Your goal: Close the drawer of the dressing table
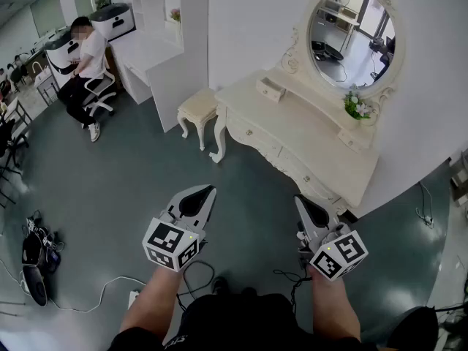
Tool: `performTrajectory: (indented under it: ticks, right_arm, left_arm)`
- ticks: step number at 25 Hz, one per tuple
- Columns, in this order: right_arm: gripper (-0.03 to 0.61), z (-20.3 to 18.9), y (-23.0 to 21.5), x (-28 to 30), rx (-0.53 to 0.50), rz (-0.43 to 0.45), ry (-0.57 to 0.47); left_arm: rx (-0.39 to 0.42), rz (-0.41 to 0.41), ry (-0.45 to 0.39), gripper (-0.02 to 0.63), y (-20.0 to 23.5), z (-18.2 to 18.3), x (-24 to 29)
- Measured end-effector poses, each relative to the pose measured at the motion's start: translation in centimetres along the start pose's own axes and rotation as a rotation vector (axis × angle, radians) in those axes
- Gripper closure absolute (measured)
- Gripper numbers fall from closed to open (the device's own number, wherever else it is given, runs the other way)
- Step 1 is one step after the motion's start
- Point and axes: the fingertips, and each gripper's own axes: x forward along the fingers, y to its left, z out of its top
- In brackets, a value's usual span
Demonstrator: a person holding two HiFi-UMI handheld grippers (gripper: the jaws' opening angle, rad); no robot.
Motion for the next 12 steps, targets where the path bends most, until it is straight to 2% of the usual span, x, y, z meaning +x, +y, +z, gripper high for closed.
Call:
performTrajectory:
  ticks: [7,12]
  right_arm:
    - [0.571,0.1,0.0,-4.2,-0.013,-0.001,-0.005]
    - [0.571,-0.7,-1.2,-7.5,-0.008,0.002,-0.002]
  left_arm:
    - [0.002,0.011,-0.010,0.609,-3.5,1.3,0.0]
    - [-0.030,0.027,-0.010,0.609,-6.4,1.0,1.1]
